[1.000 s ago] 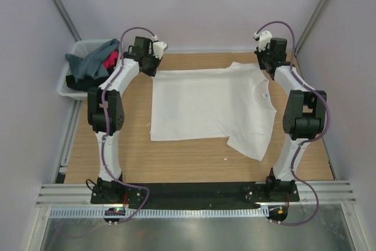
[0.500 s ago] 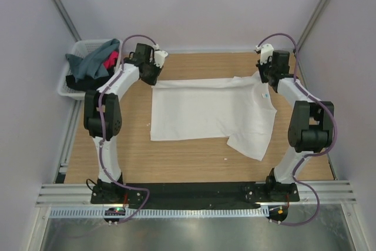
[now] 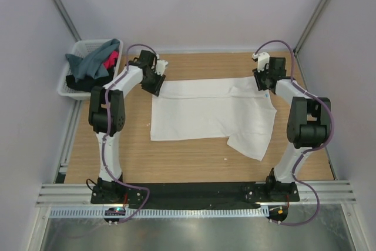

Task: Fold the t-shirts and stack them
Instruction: Fold the tshirt

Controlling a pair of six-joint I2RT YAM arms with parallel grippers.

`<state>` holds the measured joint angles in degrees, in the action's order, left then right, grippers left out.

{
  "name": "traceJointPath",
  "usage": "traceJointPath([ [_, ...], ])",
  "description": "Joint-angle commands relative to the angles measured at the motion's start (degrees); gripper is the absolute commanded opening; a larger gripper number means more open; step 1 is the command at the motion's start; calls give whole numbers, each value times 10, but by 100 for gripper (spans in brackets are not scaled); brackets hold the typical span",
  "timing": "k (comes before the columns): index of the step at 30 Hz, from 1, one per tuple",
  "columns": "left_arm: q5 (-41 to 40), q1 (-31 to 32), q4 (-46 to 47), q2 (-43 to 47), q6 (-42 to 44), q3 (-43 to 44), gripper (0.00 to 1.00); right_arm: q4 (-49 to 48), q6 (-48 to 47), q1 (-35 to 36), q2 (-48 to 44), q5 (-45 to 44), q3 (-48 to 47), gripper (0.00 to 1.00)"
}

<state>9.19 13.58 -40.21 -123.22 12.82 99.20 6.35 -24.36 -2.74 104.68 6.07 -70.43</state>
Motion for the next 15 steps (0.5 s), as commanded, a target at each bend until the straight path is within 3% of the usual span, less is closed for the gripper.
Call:
traceJointPath([
  [1,3,0,-18,12,-24,4,41,24,15,0,-2,16,-35,39],
  [2,3,0,-21,27,-28,4,63,36,19,-1,-16,18,-41,41],
  [5,2,2,-21,60,-32,2,71,47,26,0,-39,28,-51,46],
  [10,13,14,-22,92,-34,16,77,119,37,6,-11,82,-117,47],
  [15,35,24,-71,29,-32,87,79,144,53,26,69,98,-185,47],
])
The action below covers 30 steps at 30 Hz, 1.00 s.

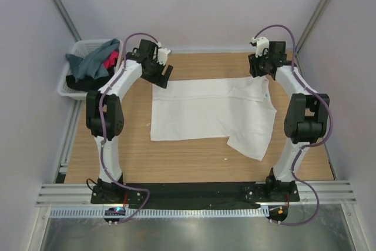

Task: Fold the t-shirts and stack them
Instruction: Fold the tshirt

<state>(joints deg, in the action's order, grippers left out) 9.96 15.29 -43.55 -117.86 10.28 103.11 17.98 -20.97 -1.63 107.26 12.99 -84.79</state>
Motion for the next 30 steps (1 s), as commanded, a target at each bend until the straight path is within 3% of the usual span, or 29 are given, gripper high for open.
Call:
traceJointPath([
  [1,46,9,-50,-47,-15,64,78,22,19,16,54,26,-52,47],
  [6,97,12,-67,-69,-47,70,76,23,10,64,123,18,-114,45],
  [15,95,26,-51,-60,-62,17,76,21,14,84,180,12,-149,45],
  [30,69,26,-30,-26,-55,3,75,91,4,97,-25,27,39,43],
])
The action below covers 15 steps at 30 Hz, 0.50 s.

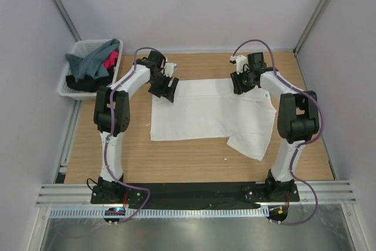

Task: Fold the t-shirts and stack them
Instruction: Fold the tshirt

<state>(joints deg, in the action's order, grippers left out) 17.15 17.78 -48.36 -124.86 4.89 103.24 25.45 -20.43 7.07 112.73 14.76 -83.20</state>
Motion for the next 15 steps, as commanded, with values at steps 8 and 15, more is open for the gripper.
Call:
traceJointPath([
  [8,-6,0,24,63,-1,0,75,33,29,23,-227,17,160,43],
  [15,-11,13,33,87,-3,-19,76,5,22,8,-206,0,140,44],
])
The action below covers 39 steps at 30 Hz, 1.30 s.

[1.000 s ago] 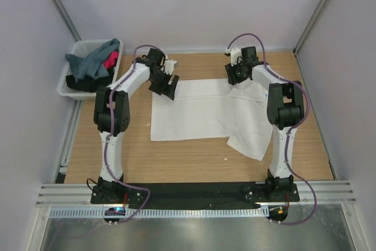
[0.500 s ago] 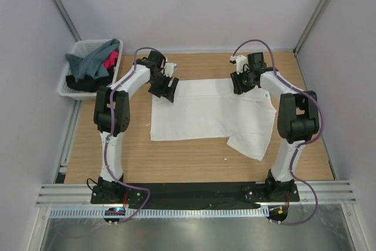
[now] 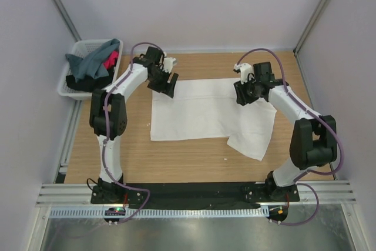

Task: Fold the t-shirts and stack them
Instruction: Fold the tshirt

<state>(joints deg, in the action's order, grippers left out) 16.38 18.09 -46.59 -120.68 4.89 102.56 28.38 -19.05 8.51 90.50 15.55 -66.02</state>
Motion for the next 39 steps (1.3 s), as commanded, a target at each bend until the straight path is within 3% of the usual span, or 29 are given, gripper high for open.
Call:
traceJointPath([
  [1,-5,12,19,51,-2,-24,76,-29,4,-5,36,-9,-41,44],
  [15,-19,22,24,54,-1,-47,77,-48,-11,-6,220,-18,-226,45],
  [35,-37,23,26,55,4,-45,77,-36,-14,-7,231,-10,-198,36],
  [38,-39,23,26,62,6,-51,77,-30,-17,-6,232,-8,-198,32],
  [39,-40,23,26,64,7,-54,77,-29,-19,-7,231,-6,-199,24],
])
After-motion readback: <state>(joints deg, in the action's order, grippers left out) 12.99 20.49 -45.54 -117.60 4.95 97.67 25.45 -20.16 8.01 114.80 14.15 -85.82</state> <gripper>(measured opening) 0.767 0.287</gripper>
